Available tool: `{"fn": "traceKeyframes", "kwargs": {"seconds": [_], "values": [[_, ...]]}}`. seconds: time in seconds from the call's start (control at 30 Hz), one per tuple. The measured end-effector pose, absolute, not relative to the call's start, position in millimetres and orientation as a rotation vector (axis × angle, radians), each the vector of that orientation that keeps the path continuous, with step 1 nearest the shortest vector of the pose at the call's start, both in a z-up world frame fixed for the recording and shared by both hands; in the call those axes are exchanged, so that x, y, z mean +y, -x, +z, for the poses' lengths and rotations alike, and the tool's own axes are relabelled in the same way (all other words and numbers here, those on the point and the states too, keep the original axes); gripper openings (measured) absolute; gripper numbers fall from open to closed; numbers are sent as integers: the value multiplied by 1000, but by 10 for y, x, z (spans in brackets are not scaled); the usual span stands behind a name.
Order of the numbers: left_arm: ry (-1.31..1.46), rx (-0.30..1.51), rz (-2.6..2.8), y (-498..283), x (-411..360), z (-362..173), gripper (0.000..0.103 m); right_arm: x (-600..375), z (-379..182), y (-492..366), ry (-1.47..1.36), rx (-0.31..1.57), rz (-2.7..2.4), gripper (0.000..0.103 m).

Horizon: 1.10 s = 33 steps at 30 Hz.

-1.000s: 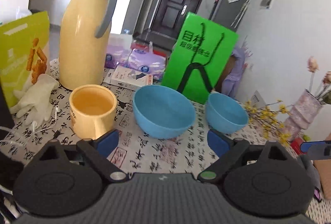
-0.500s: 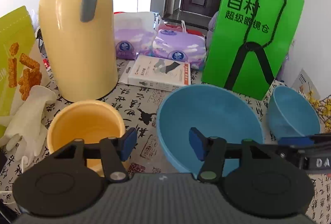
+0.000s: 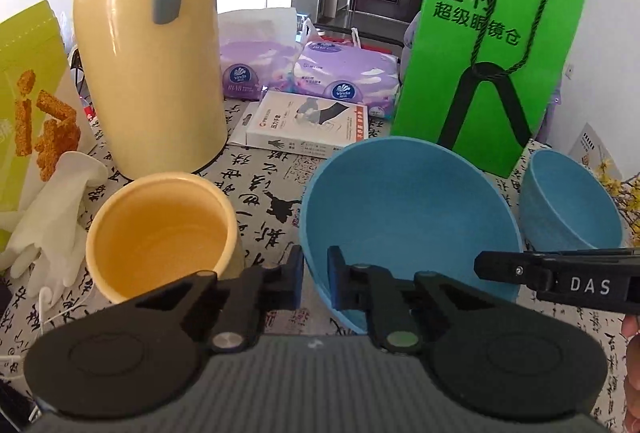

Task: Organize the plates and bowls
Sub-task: 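Lift the blue bowl and carry it over the placed blue bowl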

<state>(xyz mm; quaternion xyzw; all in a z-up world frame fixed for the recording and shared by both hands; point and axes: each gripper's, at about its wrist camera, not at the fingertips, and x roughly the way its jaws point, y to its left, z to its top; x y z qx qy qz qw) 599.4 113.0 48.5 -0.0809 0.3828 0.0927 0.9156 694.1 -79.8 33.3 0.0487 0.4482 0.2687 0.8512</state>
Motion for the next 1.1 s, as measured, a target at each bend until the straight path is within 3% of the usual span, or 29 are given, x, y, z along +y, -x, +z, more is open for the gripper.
{"fn": "traceKeyframes", "kwargs": {"seconds": [0.47,1.1], "values": [[180,757,85,-5075,681,852,13,-1323,732,-6112,-93,897,555,16],[199,686,-73,-3463,40,1432,13,-2208,1421,-4238,-90,770,480,16]]}}
